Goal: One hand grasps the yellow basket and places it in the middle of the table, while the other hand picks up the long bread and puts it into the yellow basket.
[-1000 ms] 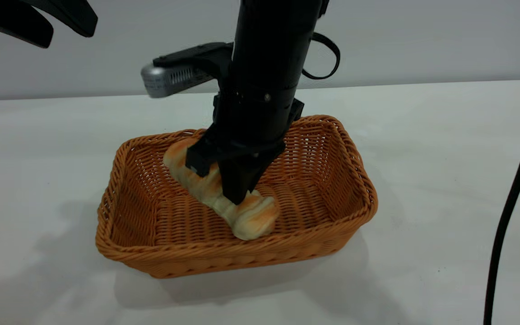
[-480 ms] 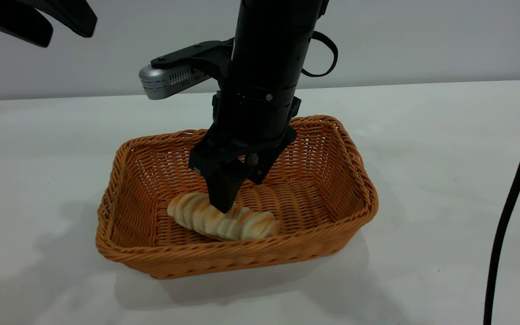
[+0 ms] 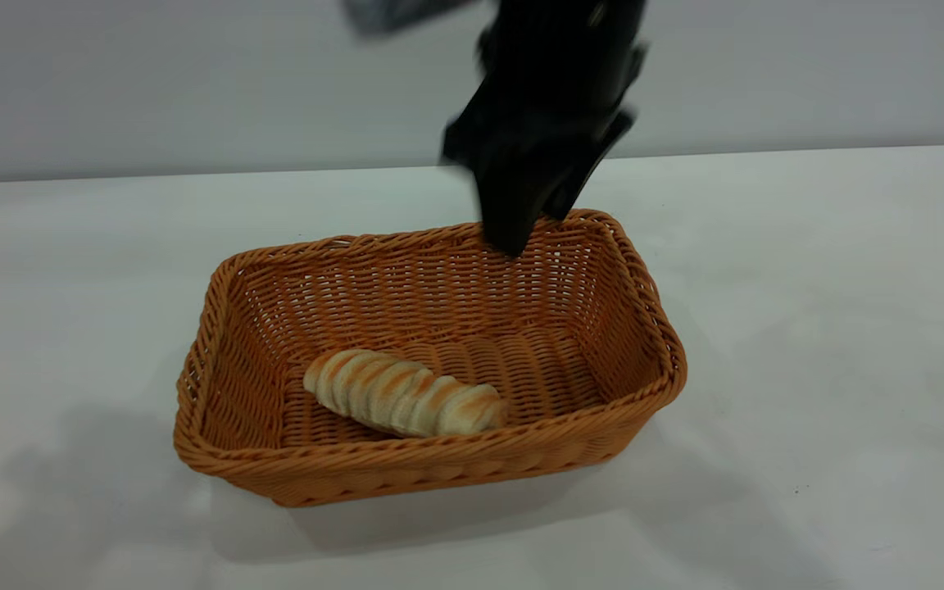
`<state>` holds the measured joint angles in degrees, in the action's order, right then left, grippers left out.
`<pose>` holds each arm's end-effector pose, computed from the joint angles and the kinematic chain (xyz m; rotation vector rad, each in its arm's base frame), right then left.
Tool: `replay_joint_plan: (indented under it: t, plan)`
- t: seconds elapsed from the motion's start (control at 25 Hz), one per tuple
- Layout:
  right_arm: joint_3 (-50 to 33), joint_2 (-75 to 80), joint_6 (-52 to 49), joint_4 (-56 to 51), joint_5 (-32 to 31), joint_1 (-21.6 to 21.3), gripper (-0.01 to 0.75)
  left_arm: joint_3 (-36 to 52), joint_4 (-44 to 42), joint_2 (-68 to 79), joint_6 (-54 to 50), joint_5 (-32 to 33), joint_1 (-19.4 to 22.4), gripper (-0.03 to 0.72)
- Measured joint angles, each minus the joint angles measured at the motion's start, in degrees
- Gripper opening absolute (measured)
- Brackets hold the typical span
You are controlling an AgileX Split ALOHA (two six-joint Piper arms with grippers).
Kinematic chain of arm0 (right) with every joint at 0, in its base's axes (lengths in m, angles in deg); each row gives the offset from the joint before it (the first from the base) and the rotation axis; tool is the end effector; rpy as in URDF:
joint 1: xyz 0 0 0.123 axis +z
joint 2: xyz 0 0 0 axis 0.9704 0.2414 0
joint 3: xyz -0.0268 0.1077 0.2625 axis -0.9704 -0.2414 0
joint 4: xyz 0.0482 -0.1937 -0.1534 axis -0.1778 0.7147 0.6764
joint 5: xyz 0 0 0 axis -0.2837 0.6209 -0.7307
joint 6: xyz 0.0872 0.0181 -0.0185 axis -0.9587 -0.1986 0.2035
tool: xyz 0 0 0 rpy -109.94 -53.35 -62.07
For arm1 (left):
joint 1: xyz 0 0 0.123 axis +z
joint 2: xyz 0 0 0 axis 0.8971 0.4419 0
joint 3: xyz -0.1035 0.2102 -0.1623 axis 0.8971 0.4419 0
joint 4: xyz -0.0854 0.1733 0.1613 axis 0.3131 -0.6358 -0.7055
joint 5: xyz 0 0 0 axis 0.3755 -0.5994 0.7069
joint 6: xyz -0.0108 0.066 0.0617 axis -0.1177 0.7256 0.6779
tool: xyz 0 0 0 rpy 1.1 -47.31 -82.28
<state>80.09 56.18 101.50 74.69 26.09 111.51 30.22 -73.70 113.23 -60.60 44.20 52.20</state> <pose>0.3423 0.2568 0.2157 -1.2075 2.5899 0.2440 0.2569 -0.0629 0.3302 0.3274 2.2400 -0.2141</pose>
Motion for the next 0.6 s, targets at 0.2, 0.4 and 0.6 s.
replay_joint_plan:
  t: [0.2, 0.4, 0.6]
  plan:
    - [0.1, -6.7, -0.1, 0.0, -3.6, -2.8, 0.464, 3.7, -1.0, -8.7, -0.4, 2.4, 2.3, 0.559]
    - [0.1, -12.5, -0.1, 0.2, -8.1, -3.4, 0.464, 8.0, -1.8, -18.5, -1.3, 6.5, 2.3, 0.559]
    - [0.1, -18.3, -0.1, 0.2, -12.4, -3.4, 0.464, 12.4, -4.8, -27.9, -4.4, 11.7, 2.3, 0.559]
